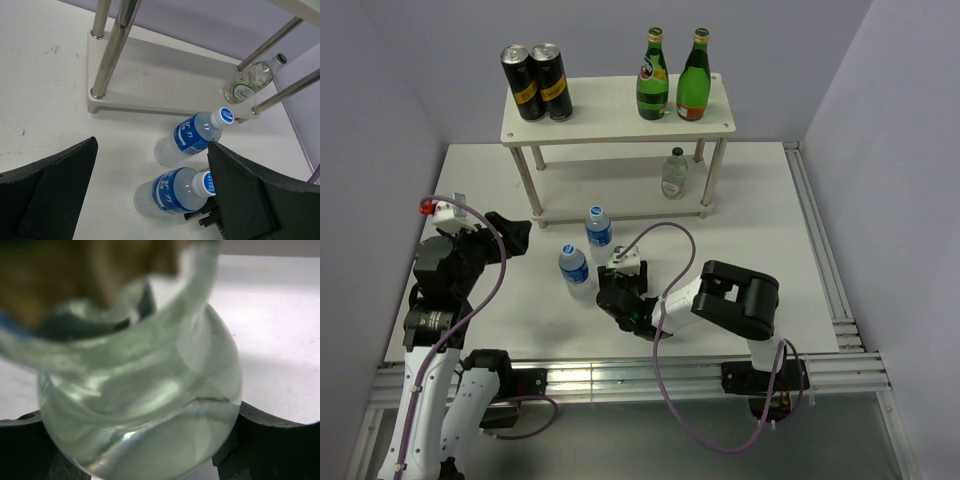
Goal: Place and organize the beverage onto the shelf
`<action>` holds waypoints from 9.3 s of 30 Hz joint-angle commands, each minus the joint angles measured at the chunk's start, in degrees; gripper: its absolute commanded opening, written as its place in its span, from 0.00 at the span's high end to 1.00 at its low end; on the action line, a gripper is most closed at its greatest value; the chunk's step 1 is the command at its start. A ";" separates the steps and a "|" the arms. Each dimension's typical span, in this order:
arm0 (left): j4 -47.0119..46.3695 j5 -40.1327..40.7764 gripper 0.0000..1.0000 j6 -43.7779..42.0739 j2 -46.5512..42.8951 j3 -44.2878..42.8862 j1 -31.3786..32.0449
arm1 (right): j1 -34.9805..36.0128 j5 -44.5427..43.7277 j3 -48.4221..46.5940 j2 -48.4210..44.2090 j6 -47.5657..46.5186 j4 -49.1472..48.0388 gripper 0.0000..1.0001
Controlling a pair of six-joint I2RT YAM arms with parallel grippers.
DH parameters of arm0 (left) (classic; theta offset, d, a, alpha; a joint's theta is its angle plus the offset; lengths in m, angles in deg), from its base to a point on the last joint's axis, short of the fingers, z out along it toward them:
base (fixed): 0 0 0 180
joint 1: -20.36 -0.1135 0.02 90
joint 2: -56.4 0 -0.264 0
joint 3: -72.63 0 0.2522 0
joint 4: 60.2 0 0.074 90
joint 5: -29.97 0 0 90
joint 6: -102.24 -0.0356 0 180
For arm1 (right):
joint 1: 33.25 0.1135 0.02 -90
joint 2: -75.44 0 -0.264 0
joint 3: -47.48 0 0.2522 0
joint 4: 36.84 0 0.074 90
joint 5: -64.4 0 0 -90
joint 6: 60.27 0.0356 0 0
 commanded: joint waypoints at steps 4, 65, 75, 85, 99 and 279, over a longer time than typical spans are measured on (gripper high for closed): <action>-1.90 -0.61 0.01 -0.69 -0.35 -0.20 0.09 | -2.69 -7.43 -0.67 -5.43 -0.15 2.05 1.00; -1.55 1.06 0.01 -0.77 0.80 -0.28 0.09 | -34.34 10.92 -39.69 7.74 -8.68 17.43 1.00; -1.46 1.24 0.01 -0.77 0.71 -0.28 0.00 | -35.31 14.17 -39.52 7.56 -10.52 17.44 0.27; -1.46 1.41 0.01 -0.69 0.53 -0.28 0.00 | -34.52 16.46 -37.06 5.98 -11.57 16.38 0.00; -1.11 2.91 0.01 -0.42 0.09 -0.37 -0.08 | -27.84 8.92 -24.23 -3.59 -7.80 16.73 0.00; -29.75 44.67 0.02 5.73 17.14 17.81 39.81 | 22.09 -22.12 3.81 -53.17 80.27 114.47 0.00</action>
